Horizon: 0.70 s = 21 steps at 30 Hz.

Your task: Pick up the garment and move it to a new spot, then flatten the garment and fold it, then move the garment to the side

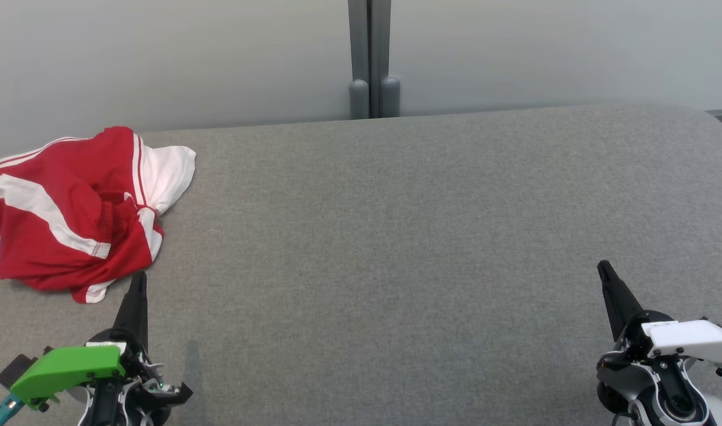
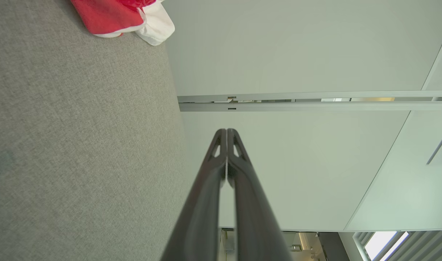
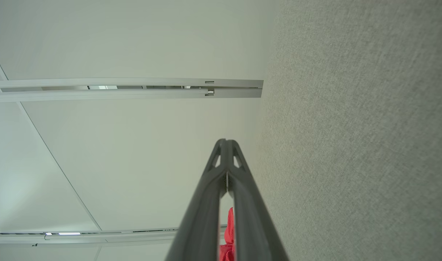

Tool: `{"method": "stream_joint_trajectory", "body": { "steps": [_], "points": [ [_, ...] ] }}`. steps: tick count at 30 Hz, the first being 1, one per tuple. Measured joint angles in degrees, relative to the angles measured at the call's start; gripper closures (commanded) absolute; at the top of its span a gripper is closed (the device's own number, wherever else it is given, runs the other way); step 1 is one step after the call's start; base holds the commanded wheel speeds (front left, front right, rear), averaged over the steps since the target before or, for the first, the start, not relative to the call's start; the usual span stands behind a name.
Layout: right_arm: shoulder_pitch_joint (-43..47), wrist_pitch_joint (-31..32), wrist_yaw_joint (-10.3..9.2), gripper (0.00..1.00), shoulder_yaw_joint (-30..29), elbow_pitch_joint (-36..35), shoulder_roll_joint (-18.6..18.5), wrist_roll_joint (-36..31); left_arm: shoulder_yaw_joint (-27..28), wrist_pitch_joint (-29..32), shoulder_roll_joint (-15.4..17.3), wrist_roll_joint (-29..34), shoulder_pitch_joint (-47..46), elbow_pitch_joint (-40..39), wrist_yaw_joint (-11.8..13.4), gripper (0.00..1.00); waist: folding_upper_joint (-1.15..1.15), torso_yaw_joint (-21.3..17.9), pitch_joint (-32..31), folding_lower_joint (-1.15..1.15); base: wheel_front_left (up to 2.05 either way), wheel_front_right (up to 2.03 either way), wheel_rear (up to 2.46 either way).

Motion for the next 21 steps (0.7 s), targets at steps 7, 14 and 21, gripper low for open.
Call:
{"method": "stream_joint_trajectory", "body": {
  "steps": [7,14,21],
  "points": [
    [0.0,0.0,0.00,1.00,0.0,0.0,0.0,0.0,0.0,0.0,0.0,0.0,0.0,0.0,0.0,1.00,0.00,0.0,0.0,0.00,0.00,0.00,0.00],
    [0.0,0.0,0.00,1.00,0.0,0.0,0.0,0.0,0.0,0.0,0.0,0.0,0.0,0.0,0.0,1.00,0.00,0.0,0.0,0.00,0.00,0.00,0.00],
    [1.6,-0.1,-0.01,0.00,0.1,1.7,0.6,0.0,-0.2,-0.1,-0.4,0.0,1.4,1.9,0.0,0.00,0.00,0.0,0.0,0.00,0.00,0.00,0.00]
  ]
}}
